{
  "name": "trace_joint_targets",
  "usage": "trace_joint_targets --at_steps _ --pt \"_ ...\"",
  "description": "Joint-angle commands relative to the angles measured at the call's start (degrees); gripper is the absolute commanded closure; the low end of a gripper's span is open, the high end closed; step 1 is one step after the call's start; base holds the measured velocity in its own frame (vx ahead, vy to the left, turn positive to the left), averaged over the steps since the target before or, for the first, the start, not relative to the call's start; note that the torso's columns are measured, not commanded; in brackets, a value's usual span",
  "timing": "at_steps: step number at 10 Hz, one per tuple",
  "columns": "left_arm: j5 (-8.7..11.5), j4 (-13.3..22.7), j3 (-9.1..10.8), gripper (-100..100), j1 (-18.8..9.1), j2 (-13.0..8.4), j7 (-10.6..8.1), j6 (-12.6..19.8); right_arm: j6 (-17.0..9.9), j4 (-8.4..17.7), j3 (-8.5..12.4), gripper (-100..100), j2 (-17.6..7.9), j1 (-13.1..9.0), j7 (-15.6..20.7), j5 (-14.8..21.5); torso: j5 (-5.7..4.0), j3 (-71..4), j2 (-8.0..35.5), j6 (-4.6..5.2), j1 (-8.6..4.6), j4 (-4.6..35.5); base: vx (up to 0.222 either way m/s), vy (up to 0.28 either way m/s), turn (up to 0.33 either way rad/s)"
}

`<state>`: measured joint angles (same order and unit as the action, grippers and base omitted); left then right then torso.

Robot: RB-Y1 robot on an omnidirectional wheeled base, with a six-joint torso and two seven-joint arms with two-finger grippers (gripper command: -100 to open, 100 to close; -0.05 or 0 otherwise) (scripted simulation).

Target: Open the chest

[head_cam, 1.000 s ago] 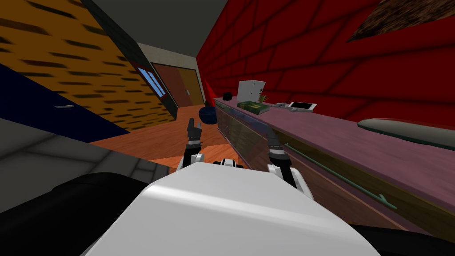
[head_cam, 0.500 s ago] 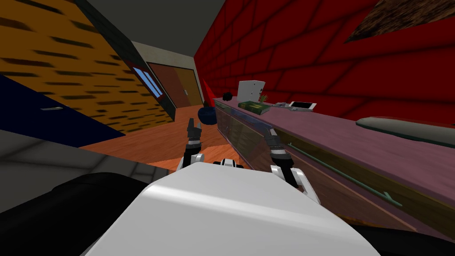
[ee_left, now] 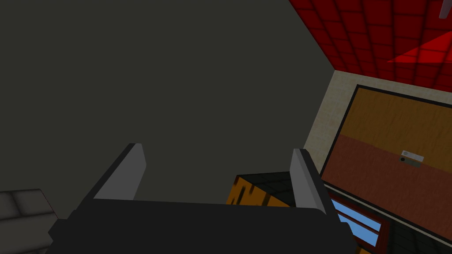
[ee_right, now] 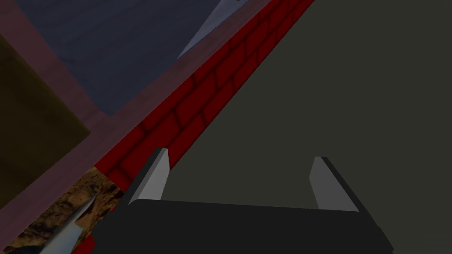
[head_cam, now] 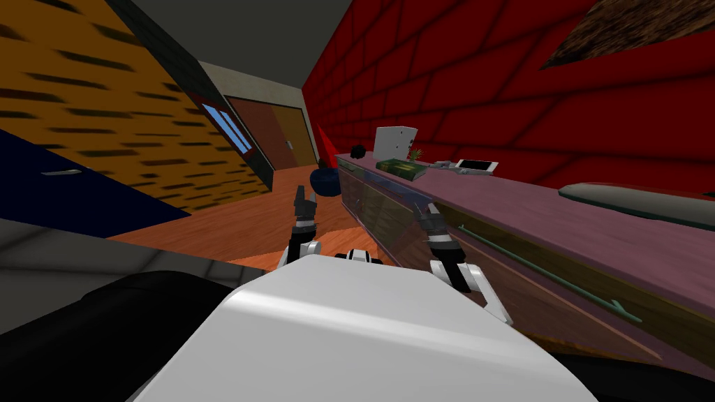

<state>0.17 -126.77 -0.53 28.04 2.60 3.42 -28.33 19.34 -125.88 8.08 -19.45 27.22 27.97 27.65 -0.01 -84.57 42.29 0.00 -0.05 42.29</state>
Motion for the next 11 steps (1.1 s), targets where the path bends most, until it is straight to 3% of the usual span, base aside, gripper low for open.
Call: trace_joint_targets --at_steps 1,7,8,11 --pt "0.00 0.00 0.00 0 0.00 0.00 0.00 0.00 -0.51 1.16 1.26 -100 -1.23 -0.19 3.17 3.25 0.02 0.00 -0.01 0.00 0.08 0.00 0.016 0.069 -0.020" --pt "0.00 0.00 0.00 0 0.00 0.00 0.00 0.00 -2.21 5.33 4.70 -100 -5.31 -1.20 12.48 12.67 0.03 0.01 0.01 0.00 0.11 0.00 0.018 0.076 -0.015" --pt "0.00 0.00 -0.01 0 0.00 0.00 0.00 0.00 -2.21 5.33 4.70 -100 -5.31 -1.20 13.01 12.67 0.05 -0.01 -0.01 0.00 0.15 0.00 0.019 0.080 0.000" --pt "0.00 0.00 0.00 0 0.00 0.00 0.00 0.00 -3.16 8.28 6.31 -100 -7.76 -2.09 18.17 17.36 0.01 -0.01 0.00 0.00 0.04 0.00 0.022 0.082 0.017"
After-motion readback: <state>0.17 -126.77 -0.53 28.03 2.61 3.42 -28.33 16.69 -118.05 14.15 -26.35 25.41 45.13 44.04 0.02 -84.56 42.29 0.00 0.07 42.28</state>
